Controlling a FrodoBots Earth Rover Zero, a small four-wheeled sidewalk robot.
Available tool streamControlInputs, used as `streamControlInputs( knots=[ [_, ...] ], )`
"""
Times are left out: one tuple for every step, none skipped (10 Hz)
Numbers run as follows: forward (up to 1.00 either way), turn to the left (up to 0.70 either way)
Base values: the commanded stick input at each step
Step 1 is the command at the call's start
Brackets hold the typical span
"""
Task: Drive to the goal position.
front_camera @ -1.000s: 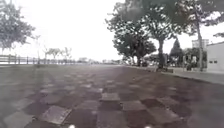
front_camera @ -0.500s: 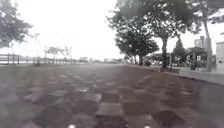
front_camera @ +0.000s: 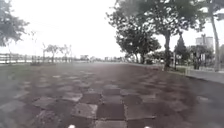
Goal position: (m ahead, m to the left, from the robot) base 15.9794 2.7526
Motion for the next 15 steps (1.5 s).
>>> streamControlInputs(
  knots=[
    [1.0, 0.0],
    [1.0, 0.12],
    [1.0, 0.4],
    [1.0, 0.4],
    [1.0, 0.0],
    [1.0, 0.0],
    [1.0, 0.0],
    [1.0, 0.0],
    [1.0, 0.0],
    [1.0, 0.0],
    [1.0, 0.0],
    [1.0, 0.0],
    [1.0, 0.0],
    [1.0, 0.0],
    [1.0, 0.0]
  ],
)
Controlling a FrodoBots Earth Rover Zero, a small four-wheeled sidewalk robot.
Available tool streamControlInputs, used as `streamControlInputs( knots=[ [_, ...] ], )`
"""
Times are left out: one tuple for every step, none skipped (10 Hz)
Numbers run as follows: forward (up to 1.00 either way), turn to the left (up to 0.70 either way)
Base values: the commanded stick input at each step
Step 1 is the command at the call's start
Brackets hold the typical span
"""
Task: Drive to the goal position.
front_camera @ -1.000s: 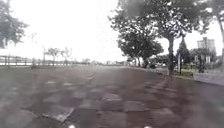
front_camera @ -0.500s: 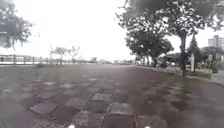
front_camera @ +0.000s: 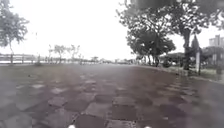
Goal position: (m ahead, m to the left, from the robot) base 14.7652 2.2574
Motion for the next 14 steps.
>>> streamControlInputs(
  knots=[
    [1.0, 0.0],
    [1.0, 0.0],
    [1.0, 0.0],
    [1.0, 0.0],
    [1.0, 0.0],
    [1.0, 0.0],
    [1.0, 0.0],
    [1.0, 0.0],
    [1.0, 0.0],
    [1.0, 0.0],
    [1.0, 0.0],
    [1.0, 0.0],
    [1.0, 0.0],
    [1.0, 0.0]
  ],
)
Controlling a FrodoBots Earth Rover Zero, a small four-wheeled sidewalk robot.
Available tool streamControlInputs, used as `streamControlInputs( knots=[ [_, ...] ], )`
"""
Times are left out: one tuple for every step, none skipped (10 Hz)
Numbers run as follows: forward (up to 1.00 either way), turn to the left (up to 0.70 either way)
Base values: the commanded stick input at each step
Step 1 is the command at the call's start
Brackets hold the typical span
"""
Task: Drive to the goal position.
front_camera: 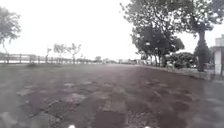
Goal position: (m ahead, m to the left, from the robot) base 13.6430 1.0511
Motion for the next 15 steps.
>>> streamControlInputs(
  knots=[
    [1.0, 0.0],
    [1.0, 0.0],
    [1.0, 0.0],
    [1.0, 0.0],
    [1.0, 0.0],
    [1.0, 0.0],
    [1.0, 0.0],
    [1.0, 0.0],
    [1.0, 0.0],
    [1.0, 0.0],
    [1.0, 0.0],
    [1.0, 0.0],
    [1.0, 0.0],
    [1.0, 0.0],
    [1.0, 0.0]
  ],
)
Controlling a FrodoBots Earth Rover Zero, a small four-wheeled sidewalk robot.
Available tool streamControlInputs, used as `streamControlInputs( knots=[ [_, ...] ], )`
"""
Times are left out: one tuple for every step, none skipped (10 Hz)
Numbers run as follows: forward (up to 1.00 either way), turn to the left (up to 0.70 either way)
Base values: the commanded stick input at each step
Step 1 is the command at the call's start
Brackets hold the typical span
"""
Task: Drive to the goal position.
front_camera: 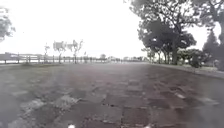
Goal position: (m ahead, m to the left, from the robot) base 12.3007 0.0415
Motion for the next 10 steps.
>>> streamControlInputs(
  knots=[
    [1.0, 0.0],
    [1.0, 0.0],
    [1.0, 0.0],
    [1.0, 0.0],
    [1.0, 0.0],
    [1.0, 0.0],
    [1.0, 0.0],
    [1.0, 0.0],
    [1.0, 0.0],
    [1.0, 0.0]
  ],
)
